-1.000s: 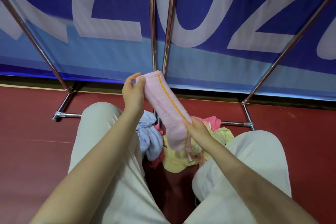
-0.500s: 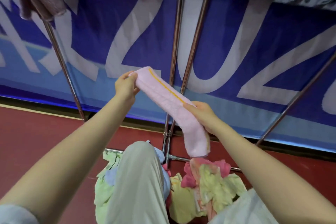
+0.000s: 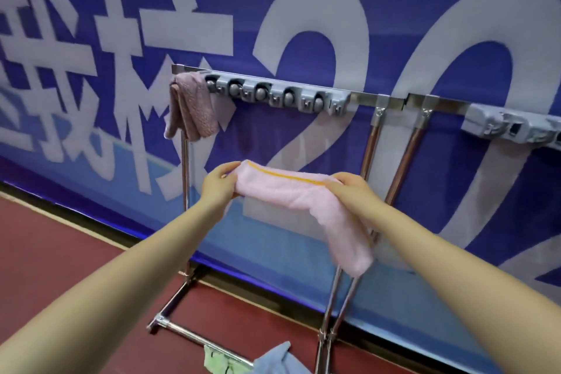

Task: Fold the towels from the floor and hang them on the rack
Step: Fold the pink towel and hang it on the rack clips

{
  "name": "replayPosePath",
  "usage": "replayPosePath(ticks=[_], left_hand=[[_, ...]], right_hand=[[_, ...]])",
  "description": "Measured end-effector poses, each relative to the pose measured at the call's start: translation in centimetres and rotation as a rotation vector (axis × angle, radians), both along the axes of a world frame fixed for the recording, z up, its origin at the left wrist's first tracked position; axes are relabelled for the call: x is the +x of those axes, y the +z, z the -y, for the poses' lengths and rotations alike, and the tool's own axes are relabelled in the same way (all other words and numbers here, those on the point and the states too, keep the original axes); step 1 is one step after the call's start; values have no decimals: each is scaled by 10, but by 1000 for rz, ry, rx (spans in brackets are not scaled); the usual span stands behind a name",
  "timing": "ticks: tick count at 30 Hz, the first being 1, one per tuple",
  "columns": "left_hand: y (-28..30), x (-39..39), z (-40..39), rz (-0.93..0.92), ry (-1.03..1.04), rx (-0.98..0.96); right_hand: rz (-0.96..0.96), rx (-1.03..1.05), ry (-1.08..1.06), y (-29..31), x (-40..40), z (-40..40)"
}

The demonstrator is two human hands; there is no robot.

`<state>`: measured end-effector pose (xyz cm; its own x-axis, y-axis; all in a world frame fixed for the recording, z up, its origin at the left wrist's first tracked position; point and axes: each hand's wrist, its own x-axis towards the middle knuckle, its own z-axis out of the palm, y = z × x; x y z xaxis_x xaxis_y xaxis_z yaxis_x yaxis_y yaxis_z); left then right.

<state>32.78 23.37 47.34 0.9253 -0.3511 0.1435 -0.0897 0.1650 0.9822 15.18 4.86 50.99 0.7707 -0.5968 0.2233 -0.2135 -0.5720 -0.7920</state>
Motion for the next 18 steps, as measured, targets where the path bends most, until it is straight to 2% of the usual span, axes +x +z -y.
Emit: replayPosePath(ticks=[6,11,18], left_hand=[[20,53,-26,16,71,122],[30,85,-31,39,117,148],[26,127,-27,16,123,260]], right_hand=[[26,-192,118,50,66,-15],[32,-278,218,78,113,-27],[-39,-333,247,102,174,-38]])
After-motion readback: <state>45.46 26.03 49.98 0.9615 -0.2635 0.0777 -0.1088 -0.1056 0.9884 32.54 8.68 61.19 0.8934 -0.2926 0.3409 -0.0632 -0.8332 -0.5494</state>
